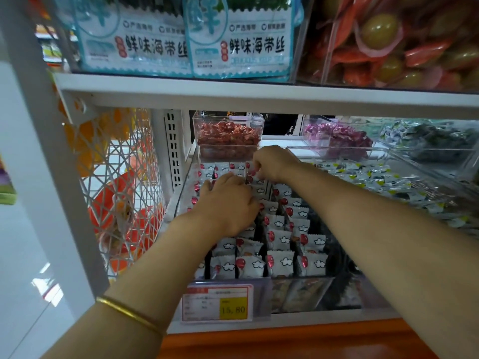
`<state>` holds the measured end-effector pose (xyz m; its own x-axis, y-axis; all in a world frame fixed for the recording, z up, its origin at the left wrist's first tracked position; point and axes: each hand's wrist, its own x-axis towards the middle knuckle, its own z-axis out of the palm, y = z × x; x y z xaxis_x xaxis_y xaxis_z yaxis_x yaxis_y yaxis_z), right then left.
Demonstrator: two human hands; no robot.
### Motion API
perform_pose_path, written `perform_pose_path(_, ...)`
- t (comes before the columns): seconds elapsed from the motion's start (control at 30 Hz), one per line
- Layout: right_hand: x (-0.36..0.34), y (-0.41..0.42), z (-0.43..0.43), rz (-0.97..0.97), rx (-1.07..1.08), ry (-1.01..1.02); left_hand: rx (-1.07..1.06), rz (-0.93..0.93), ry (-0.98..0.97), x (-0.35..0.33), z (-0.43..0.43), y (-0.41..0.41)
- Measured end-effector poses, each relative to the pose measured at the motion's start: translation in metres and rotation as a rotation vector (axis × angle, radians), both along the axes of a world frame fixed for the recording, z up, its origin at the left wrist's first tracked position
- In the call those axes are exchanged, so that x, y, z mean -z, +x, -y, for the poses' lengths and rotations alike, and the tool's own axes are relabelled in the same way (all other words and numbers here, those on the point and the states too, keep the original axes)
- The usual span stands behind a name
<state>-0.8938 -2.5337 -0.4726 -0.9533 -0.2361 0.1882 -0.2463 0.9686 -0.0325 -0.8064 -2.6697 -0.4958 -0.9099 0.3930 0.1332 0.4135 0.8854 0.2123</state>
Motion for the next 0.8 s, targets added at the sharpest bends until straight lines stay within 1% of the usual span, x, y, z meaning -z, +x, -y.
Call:
perform_pose_path(0.07,-0.001,0.002,0.000,0.008,0.012,-0.015,-0.005,-0.001,-0.002,-0.001,0.001,0.003)
perform_pose_path(0.23,-0.011,0.018,0.002,-0.037,-0.073,-0.190,-0.010,-0.025,-0.001,-0.008,0.005,0.014)
perform_pose_path(0.37,-0.009,0.030,0.002,-0.092,-0.074,-0.151,-0.021,-0.016,0.011,-0.012,0.007,0.024)
perform_pose_path(0.43,-0.009,0.033,0.003,-0.162,-0.048,-0.128,-0.033,-0.017,0.032,-0.012,0.008,0.030)
perform_pose_path(0.5,-0.014,0.037,0.002,-0.293,-0.003,-0.171,-0.051,-0.037,0.073,-0.013,0.008,0.036)
perform_pose_path(0.57,-0.020,0.046,-0.002,-0.448,0.033,-0.262,-0.069,-0.059,0.143,-0.015,0.009,0.040)
perform_pose_path(0.63,-0.023,0.063,-0.008,-0.553,0.038,-0.401,-0.097,-0.080,0.226,-0.015,0.011,0.044)
perform_pose_path(0.73,-0.014,0.105,-0.016,-0.616,0.047,-0.708,-0.119,-0.133,0.366,-0.017,0.013,0.053)
perform_pose_path(0.8,-0.004,0.136,-0.019,-0.622,0.068,-0.844,-0.119,-0.120,0.499,-0.019,0.012,0.062)
